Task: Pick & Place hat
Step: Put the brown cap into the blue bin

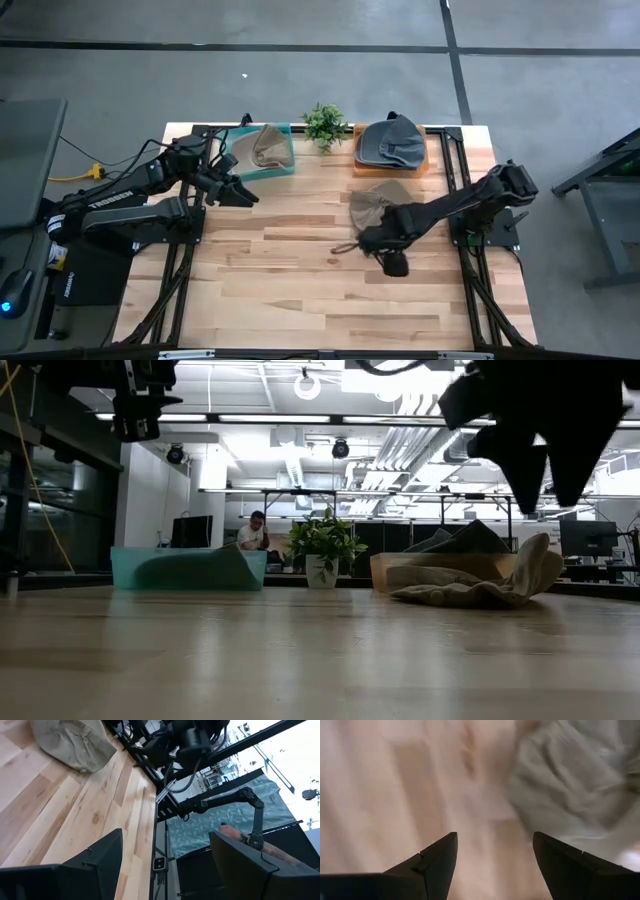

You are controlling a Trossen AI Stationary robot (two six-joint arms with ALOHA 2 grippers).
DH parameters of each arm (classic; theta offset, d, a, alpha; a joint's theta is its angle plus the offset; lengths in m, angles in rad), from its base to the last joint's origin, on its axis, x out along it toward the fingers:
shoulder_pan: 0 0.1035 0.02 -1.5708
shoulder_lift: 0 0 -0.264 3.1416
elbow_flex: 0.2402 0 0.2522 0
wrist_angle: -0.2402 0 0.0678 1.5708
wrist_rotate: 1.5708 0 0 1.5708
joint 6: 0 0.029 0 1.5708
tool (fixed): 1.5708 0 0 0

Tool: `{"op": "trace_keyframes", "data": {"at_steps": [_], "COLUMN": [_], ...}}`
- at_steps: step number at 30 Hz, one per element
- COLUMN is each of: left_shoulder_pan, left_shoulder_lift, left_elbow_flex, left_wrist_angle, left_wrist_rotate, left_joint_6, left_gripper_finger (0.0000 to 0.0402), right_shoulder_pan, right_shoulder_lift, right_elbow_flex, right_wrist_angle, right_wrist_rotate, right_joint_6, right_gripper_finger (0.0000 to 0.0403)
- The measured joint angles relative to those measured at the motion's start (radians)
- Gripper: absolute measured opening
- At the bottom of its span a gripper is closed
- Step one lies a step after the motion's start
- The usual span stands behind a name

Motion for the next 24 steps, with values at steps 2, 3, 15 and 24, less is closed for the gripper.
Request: {"op": "trace_keyframes", "data": {"at_steps": [2, 3, 15, 24], "left_shoulder_pan": [0.0, 0.0, 0.0, 0.0], "left_shoulder_lift": [0.0, 0.0, 0.0, 0.0], "left_elbow_flex": [0.0, 0.0, 0.0, 0.0], "left_wrist_angle": [-0.008, -0.011, -0.012, -0.012], "left_wrist_rotate": [-0.001, -0.002, -0.056, -0.095], "left_joint_6": [0.001, 0.002, 0.0, -0.001], "left_gripper_finger": [0.0264, 0.0264, 0.0264, 0.0264], "right_shoulder_pan": [0.015, 0.02, 0.042, 0.057], "right_shoulder_lift": [0.015, 0.022, 0.094, 0.15], "right_elbow_flex": [0.0, 0.0, 0.0, 0.0], "right_wrist_angle": [-0.037, -0.043, 0.013, 0.022], "right_wrist_rotate": [0.096, 0.137, 0.273, 0.316], "right_joint_6": [-0.091, -0.138, -0.512, -0.548], "right_gripper_finger": [0.0254, 0.0254, 0.0254, 0.0254]}}
